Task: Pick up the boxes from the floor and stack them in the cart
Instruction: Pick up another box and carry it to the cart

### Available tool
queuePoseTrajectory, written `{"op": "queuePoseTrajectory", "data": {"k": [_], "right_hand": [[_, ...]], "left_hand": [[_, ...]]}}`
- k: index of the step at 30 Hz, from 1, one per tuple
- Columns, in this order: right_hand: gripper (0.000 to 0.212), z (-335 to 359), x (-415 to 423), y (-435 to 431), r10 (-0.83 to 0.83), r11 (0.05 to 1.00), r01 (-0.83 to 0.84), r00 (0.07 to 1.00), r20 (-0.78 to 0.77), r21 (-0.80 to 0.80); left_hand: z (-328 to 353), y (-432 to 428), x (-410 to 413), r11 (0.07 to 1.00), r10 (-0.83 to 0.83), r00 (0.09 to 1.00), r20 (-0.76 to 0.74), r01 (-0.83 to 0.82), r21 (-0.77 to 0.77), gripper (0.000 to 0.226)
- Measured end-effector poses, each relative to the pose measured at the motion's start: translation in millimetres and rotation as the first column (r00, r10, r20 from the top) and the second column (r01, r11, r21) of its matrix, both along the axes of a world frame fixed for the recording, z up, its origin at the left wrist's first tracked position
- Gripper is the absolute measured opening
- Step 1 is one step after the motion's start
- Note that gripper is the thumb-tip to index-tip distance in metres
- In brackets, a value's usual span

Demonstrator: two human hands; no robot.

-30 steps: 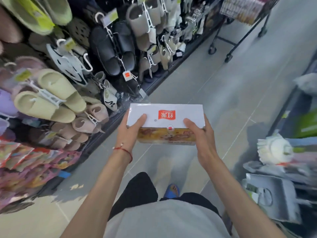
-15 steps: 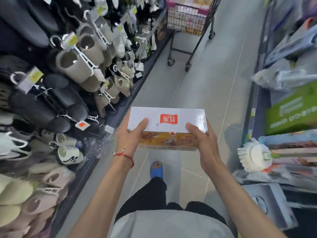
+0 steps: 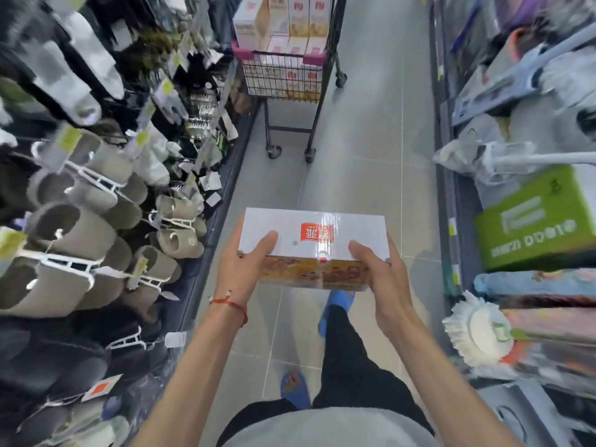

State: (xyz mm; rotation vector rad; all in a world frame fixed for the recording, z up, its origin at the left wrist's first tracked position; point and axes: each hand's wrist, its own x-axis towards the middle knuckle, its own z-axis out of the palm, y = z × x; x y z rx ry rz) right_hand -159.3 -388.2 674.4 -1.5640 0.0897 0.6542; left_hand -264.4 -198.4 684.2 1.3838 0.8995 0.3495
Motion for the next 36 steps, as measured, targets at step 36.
{"op": "queuePoseTrajectory", "data": {"k": [36], "right_hand": [[0.055,1,627,419,0.210,0.977,-0.208,0.977,0.028,-0.042]], "left_hand": [[-18,415,604,0.992,0.121,0.992,-0.033,-0.122,-0.013,0.042]]}}
